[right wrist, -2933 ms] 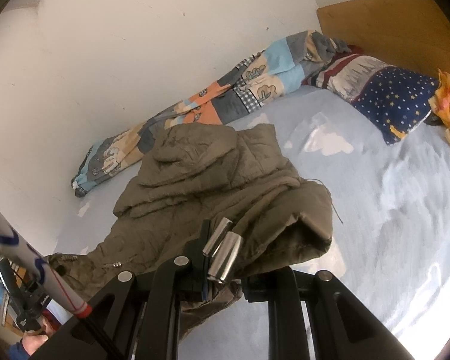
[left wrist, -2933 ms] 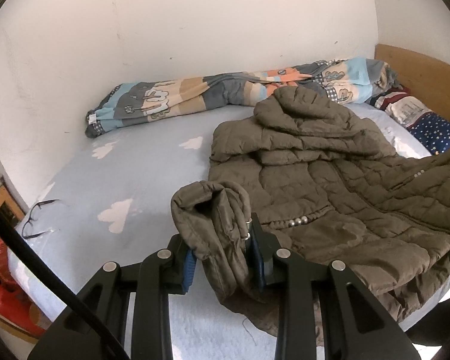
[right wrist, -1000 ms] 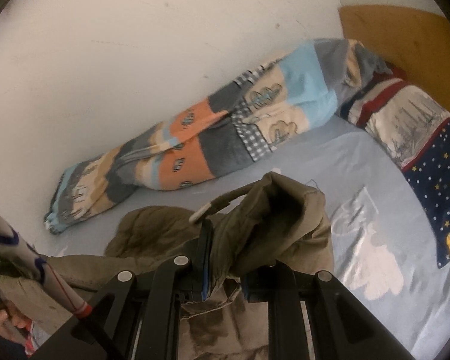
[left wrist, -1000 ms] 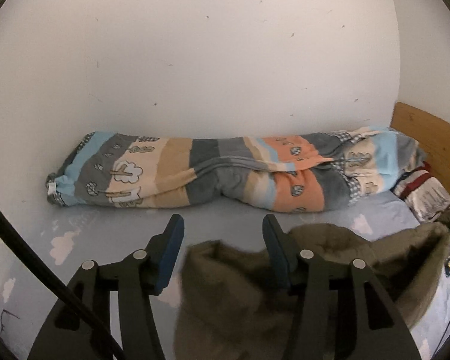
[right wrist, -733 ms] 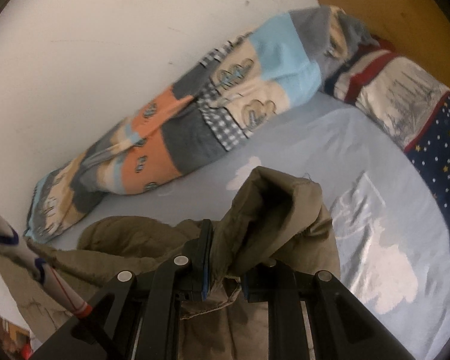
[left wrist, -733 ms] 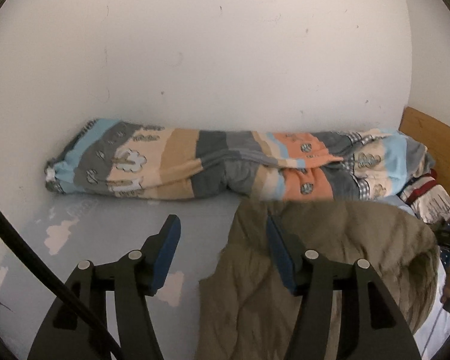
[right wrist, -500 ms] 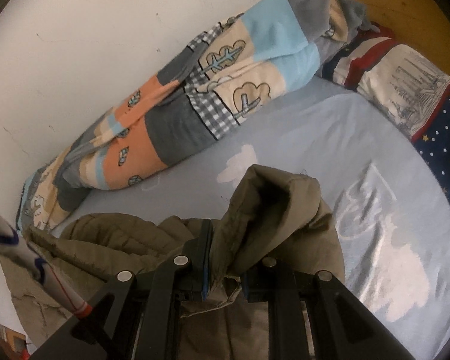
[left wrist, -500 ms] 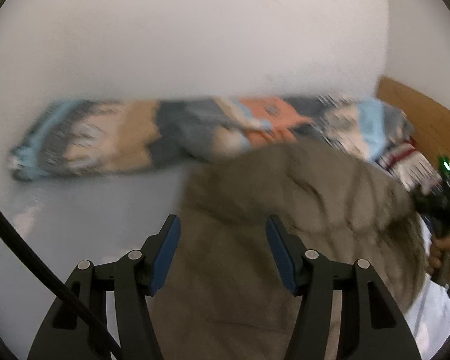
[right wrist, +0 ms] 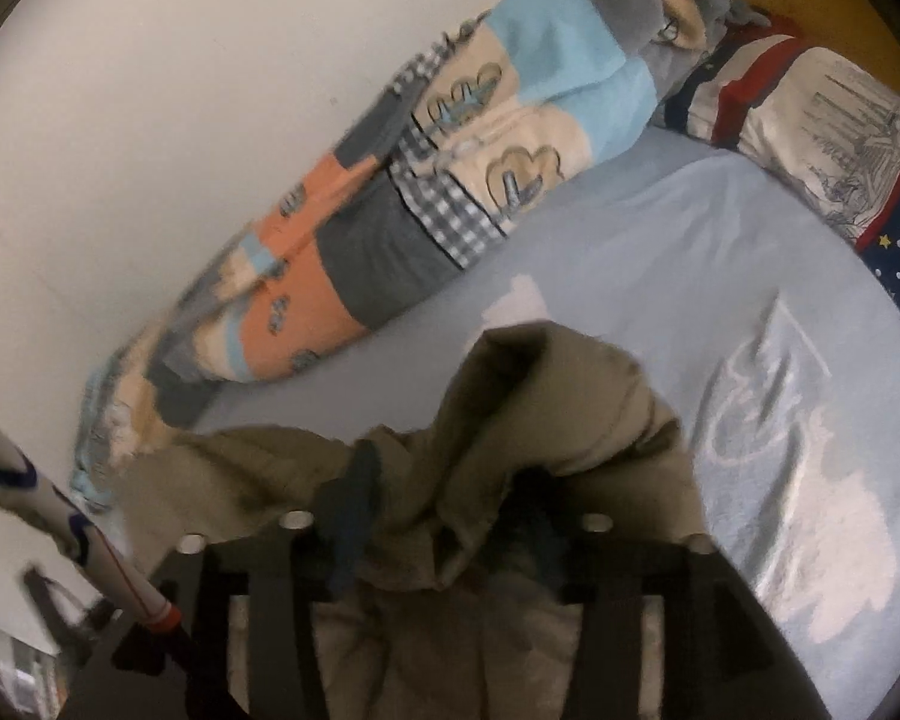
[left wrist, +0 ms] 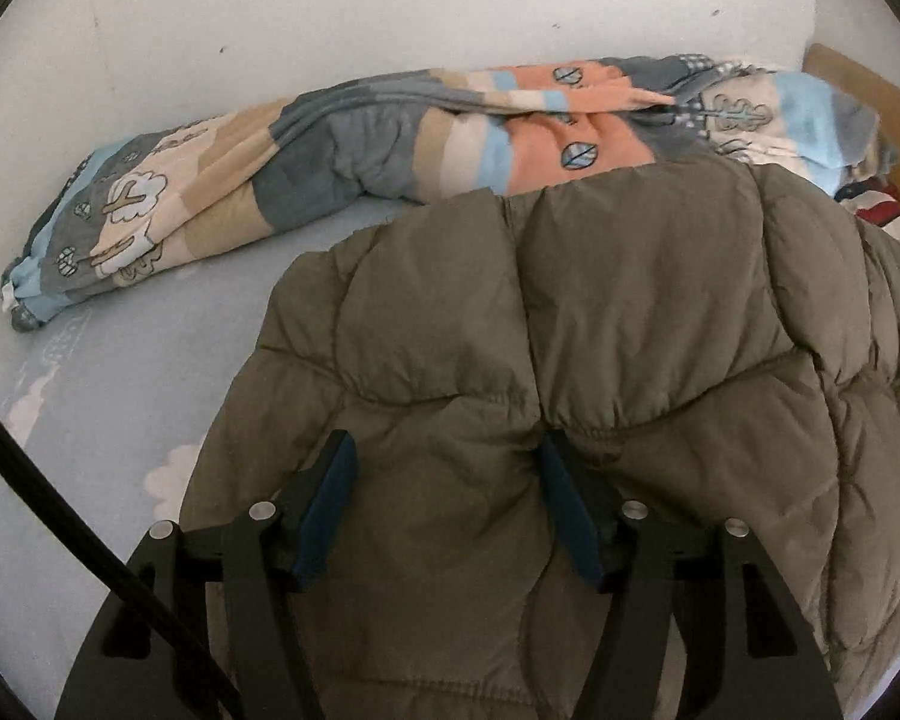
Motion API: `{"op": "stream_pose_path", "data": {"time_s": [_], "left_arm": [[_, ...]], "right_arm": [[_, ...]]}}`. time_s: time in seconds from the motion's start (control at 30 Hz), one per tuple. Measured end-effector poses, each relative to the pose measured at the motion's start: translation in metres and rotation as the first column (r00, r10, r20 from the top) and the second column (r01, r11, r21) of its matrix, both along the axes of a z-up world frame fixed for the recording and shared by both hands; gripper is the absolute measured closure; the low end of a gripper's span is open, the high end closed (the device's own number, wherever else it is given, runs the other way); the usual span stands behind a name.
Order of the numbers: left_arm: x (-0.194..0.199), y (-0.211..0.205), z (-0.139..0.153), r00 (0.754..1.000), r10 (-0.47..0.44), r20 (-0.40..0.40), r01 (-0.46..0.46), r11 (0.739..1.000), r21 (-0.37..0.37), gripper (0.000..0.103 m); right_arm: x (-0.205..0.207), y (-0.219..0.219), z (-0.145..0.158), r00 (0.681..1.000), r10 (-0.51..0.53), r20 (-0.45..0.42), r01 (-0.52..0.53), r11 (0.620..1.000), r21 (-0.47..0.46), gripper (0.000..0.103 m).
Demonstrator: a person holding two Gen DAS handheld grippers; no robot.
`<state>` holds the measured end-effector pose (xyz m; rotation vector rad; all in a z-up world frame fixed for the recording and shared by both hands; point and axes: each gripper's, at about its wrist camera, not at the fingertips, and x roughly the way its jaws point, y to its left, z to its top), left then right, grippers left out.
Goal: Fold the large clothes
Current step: 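Fold the held hem over toward the hood with both tools, then lay the folded hem down and open both tools, lifting away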
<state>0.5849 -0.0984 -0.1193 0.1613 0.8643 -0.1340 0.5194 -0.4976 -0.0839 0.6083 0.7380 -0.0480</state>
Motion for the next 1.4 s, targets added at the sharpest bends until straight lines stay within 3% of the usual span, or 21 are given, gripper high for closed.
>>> {"op": "stream_pose_path", "data": {"time_s": [0.17, 0.3, 0.43, 0.5, 0.63, 0.73, 0.8, 0.9, 1.17, 1.3, 1.4], "left_arm": [[0.001, 0.006, -0.003, 1.0, 0.027, -0.003, -0.027, 0.999, -0.018, 0.038], [-0.014, 0.012, 0.01, 0.999, 0.03, 0.034, -0.029, 0.999, -0.039, 0.038], [-0.051, 0.01, 0.045, 0.987, -0.001, 0.159, 0.011, 0.998, -0.063, 0.038], [-0.063, 0.002, 0.055, 0.982, -0.047, 0.181, 0.063, 0.994, -0.084, 0.038], [-0.069, -0.03, 0.047, 0.978, -0.157, 0.137, 0.169, 0.982, -0.086, 0.038], [-0.056, -0.046, 0.025, 0.985, -0.149, 0.09, 0.153, 0.987, -0.038, 0.038], [-0.04, -0.045, 0.006, 0.992, -0.122, 0.017, 0.123, 0.991, -0.053, 0.034], [-0.023, -0.041, -0.008, 0.994, -0.111, -0.025, 0.109, 0.991, -0.076, 0.03], [-0.003, -0.056, -0.024, 0.992, -0.058, -0.111, 0.061, 0.998, 0.016, 0.026], [-0.05, -0.04, 0.013, 0.995, -0.065, -0.072, 0.062, 0.997, -0.045, 0.026], [-0.106, -0.02, 0.031, 0.998, -0.061, 0.004, 0.061, 0.998, -0.013, 0.026]], "right_arm": [[-0.028, -0.008, 0.021, 0.998, 0.019, 0.061, -0.021, 0.999, 0.024, 0.036], [-0.043, 0.03, 0.021, 0.99, 0.142, 0.023, -0.139, 0.987, -0.085, 0.036], [-0.057, 0.081, 0.018, 0.965, 0.263, 0.009, -0.254, 0.942, -0.22, 0.036], [-0.061, 0.104, 0.016, 0.954, 0.3, 0.005, -0.287, 0.917, -0.276, 0.036], [-0.057, 0.137, 0.007, 0.94, 0.34, -0.03, -0.329, 0.877, -0.349, 0.036], [-0.046, 0.147, -0.01, 0.945, 0.316, -0.086, -0.324, 0.862, -0.389, 0.036], [-0.035, 0.148, -0.027, 0.947, 0.291, -0.135, -0.321, 0.851, -0.416, 0.024], [-0.02, 0.138, -0.047, 0.944, 0.281, -0.174, -0.328, 0.861, -0.39, 0.018], [0.02, 0.125, -0.08, 0.921, 0.278, -0.274, -0.355, 0.888, -0.293, 0.011], [0.0, 0.125, -0.06, 0.931, 0.245, -0.272, -0.323, 0.899, -0.297, 0.011], [-0.052, 0.121, -0.032, 0.943, 0.246, -0.224, -0.307, 0.902, -0.304, 0.01]]}}
